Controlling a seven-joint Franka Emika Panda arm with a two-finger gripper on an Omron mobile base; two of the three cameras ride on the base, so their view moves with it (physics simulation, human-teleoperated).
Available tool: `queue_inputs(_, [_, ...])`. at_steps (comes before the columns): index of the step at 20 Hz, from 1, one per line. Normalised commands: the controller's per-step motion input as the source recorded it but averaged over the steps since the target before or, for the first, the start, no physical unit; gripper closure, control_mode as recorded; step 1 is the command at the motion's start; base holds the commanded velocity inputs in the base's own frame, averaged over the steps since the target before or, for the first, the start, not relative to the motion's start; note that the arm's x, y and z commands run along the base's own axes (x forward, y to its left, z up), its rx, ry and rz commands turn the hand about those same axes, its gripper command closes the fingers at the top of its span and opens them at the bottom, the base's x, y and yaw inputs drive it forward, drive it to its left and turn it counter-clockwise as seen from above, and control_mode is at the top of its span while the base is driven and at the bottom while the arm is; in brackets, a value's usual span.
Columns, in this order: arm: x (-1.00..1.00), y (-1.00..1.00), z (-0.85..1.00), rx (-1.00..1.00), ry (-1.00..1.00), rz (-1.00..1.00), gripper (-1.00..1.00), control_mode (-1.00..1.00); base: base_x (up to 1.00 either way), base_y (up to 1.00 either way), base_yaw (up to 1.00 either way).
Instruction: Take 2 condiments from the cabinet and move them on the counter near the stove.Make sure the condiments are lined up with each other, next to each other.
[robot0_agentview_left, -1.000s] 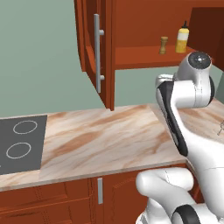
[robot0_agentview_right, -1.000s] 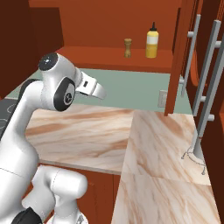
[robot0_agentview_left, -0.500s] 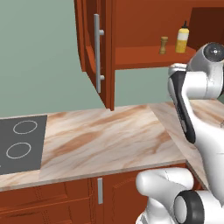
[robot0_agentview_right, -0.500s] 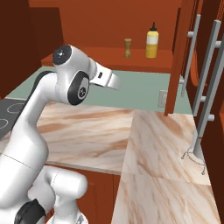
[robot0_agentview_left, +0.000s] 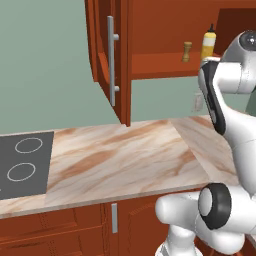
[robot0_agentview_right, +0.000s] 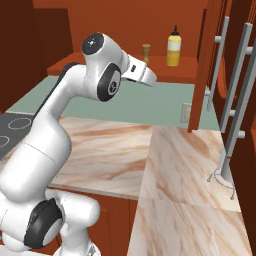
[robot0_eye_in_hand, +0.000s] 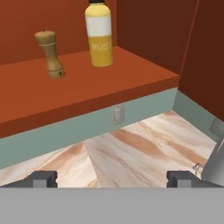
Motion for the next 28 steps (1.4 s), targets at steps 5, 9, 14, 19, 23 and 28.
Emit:
queue_inputs(5, [0.51,-0.31,0.17,-0.02,0.00,0.00,-1.00,-1.00,0.00,0.00,0.00])
queue_inputs(9, [0.55,-0.30,0.16,0.00,0.00,0.00,-1.00,-1.00,0.00,0.00,0.00])
queue_inputs(14, [0.61,-0.28,0.10,0.00,0.00,0.00,-1.00,-1.00,0.00,0.00,0.00])
queue_inputs(19, [0.61,-0.21,0.00,-0.01,-0.01,0.00,-1.00,-1.00,0.00,0.00,0.00])
queue_inputs(23, [0.45,-0.09,0.00,-0.07,-0.09,0.00,-1.00,-1.00,0.00,0.00,0.00])
queue_inputs(28, [0.30,-0.05,0.00,-0.08,-0.11,0.00,-1.00,-1.00,0.00,0.00,0.00])
